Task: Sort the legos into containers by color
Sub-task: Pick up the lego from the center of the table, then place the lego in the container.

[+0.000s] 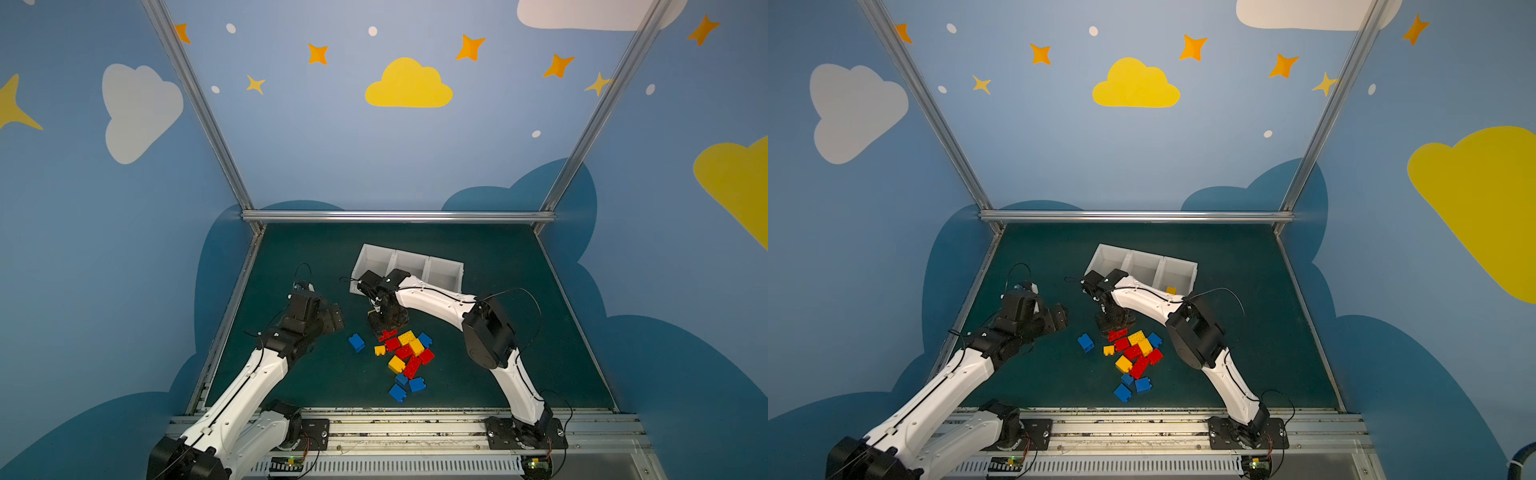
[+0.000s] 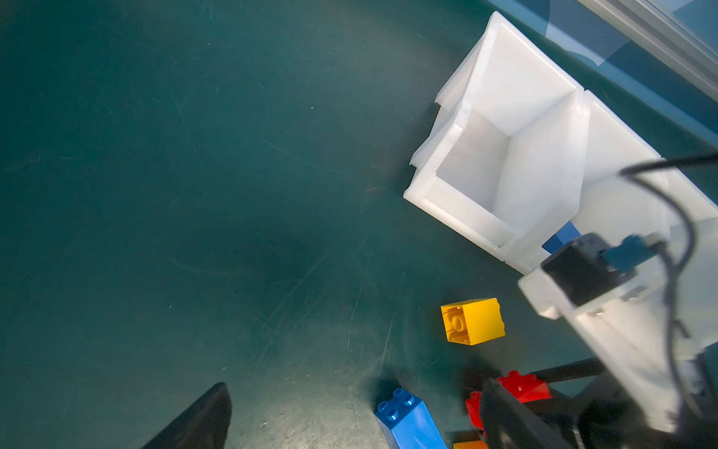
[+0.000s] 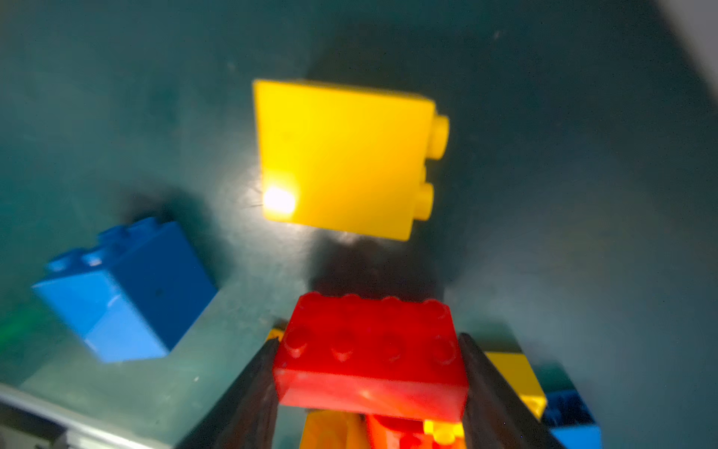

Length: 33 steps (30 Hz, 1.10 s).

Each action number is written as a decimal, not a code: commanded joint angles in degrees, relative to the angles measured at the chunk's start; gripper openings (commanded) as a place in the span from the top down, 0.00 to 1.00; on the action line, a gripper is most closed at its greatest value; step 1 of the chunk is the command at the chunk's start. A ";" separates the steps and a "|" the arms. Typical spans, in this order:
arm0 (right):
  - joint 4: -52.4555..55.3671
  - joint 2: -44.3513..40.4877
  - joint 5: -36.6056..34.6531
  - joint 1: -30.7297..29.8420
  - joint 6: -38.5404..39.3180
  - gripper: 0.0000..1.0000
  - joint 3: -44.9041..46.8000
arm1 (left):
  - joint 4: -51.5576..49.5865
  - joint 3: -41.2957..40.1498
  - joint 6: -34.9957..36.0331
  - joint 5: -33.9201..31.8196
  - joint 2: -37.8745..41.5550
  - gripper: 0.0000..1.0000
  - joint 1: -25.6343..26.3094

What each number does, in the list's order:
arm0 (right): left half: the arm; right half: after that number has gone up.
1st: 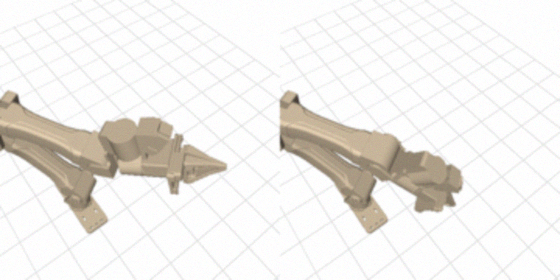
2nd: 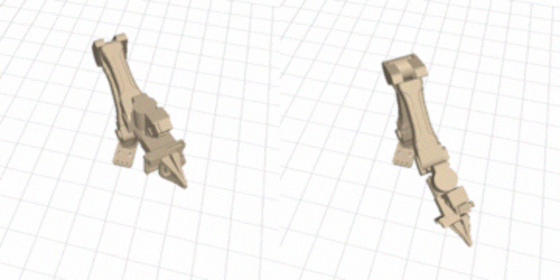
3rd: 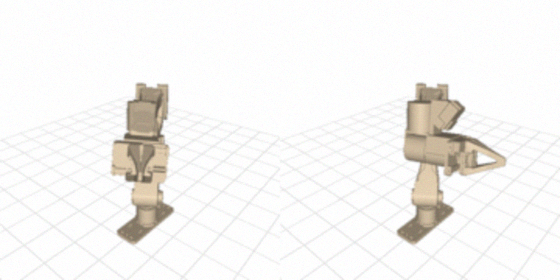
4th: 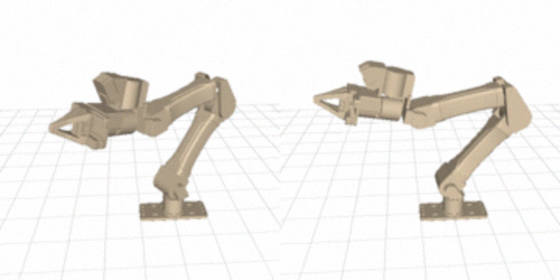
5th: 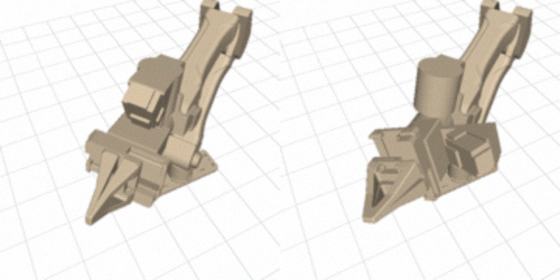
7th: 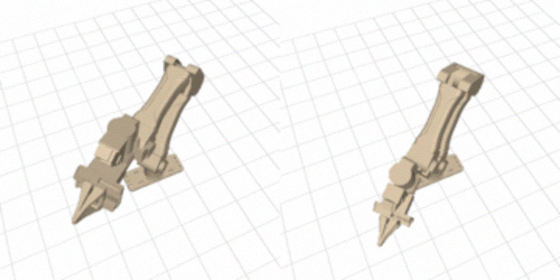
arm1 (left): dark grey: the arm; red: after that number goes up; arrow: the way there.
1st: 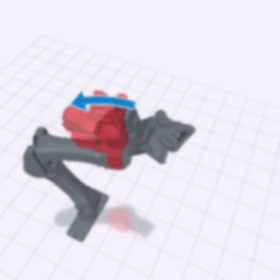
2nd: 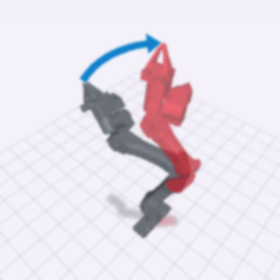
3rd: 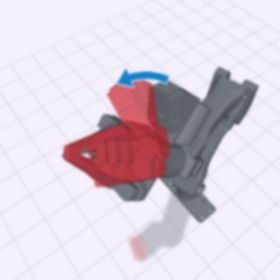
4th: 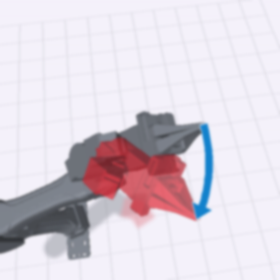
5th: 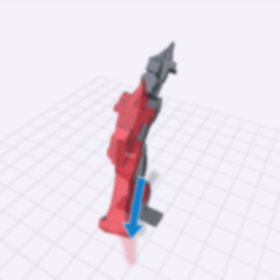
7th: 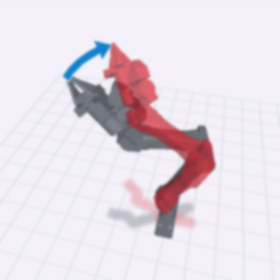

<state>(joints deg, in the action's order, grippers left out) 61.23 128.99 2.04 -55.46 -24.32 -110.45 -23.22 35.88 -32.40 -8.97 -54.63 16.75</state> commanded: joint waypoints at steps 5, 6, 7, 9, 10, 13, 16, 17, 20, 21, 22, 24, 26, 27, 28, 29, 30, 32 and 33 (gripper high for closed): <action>4.74 -0.24 -2.19 4.39 8.80 0.49 -17.93 | 0.07 -0.55 0.33 0.52 1.24 0.01 -0.34; 4.75 0.72 -2.59 5.05 10.34 0.49 -20.23 | 0.02 -0.55 0.26 0.62 1.33 0.01 -0.32; 4.36 1.42 -3.03 5.54 12.03 0.50 -21.72 | -0.01 -0.63 0.24 0.71 1.39 0.01 -0.37; 2.51 2.86 -4.28 6.61 14.47 0.50 -24.17 | -0.06 -0.72 -0.02 0.88 1.62 0.01 -0.28; 0.83 3.22 -4.93 6.98 15.08 0.50 -24.51 | -0.12 -0.72 -0.09 0.76 1.67 0.01 -0.32; -6.42 3.55 -7.70 8.30 16.13 0.50 -23.50 | -0.69 -0.66 -0.31 0.36 1.77 0.01 -0.42; -13.71 4.18 -7.52 9.19 18.60 0.49 -21.84 | -1.13 -0.46 -0.58 0.75 1.85 0.01 -0.40; -15.29 4.71 -7.08 9.42 19.35 0.49 -22.04 | -1.35 -0.54 -0.71 0.88 1.95 0.01 -0.34; -17.26 7.09 -6.11 9.87 20.36 0.48 -23.74 | -1.54 -0.85 -1.27 1.37 2.40 0.01 -0.32; -17.24 8.02 -5.87 10.03 20.44 0.47 -24.68 | -1.50 -0.98 -1.34 1.50 2.51 0.01 -0.37; -17.11 8.86 -5.67 10.15 20.44 0.47 -25.71 | -1.62 -1.07 -1.46 1.66 2.64 0.01 -0.36; -16.55 10.49 -5.39 10.19 20.42 0.46 -27.87 | -1.93 -1.07 -1.64 1.59 2.89 0.01 -0.36; -16.07 11.40 -5.47 10.22 20.19 0.45 -29.31 | -2.26 -0.99 -1.63 1.49 3.02 0.01 -0.35; -16.06 11.55 -5.39 10.21 20.14 0.42 -29.54 | -2.40 -0.99 -1.61 1.50 3.11 0.01 -0.36; -16.06 11.55 -5.36 10.20 20.02 0.40 -29.54 | -2.47 -0.99 -1.68 1.58 3.21 0.01 -0.42; -16.06 11.55 -5.30 10.20 19.99 0.35 -29.54 | -2.46 -0.99 -1.65 1.61 3.22 0.01 -0.37; -15.97 11.46 -5.21 10.20 19.96 0.31 -29.56 | -2.54 -0.95 -1.62 1.68 3.22 0.01 -0.39; -15.88 11.21 -5.25 10.34 19.99 0.27 -29.50 | -2.49 -0.90 -1.62 1.85 3.08 0.01 -0.35; -15.88 10.99 -5.12 10.29 19.94 0.25 -29.45 | -2.49 -0.81 -1.61 2.01 2.95 0.01 -0.37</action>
<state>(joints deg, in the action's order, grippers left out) 45.89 140.92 -3.57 -45.45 -4.67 -138.43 -24.51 35.66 -33.89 -7.49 -51.96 16.60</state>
